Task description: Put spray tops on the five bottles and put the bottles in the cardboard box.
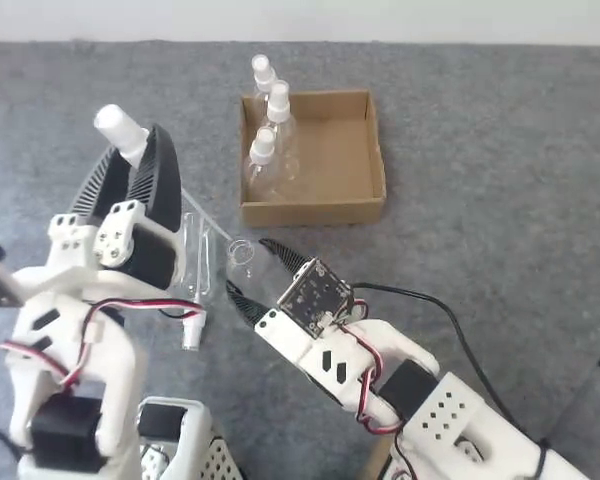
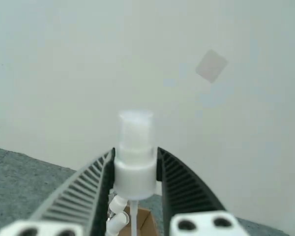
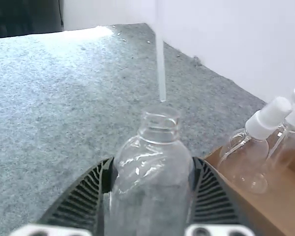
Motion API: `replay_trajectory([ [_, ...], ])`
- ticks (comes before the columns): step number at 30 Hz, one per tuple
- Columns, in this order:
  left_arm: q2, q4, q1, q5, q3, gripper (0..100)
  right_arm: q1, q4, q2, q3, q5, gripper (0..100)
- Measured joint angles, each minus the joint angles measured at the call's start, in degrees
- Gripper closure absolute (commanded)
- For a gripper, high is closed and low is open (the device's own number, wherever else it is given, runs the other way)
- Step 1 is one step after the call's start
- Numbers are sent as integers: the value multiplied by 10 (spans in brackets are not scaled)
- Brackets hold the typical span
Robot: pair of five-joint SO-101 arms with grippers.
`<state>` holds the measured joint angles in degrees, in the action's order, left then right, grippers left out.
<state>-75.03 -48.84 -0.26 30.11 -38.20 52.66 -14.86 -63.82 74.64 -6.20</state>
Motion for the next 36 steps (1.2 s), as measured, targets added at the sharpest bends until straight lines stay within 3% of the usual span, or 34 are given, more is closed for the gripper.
replay_trajectory([
  [10, 0, 0, 31, 0, 0, 987, 2, 0, 0, 0, 0, 918],
  [36, 5, 0, 35, -22, -107, 987, 3, 0, 0, 0, 0, 919],
])
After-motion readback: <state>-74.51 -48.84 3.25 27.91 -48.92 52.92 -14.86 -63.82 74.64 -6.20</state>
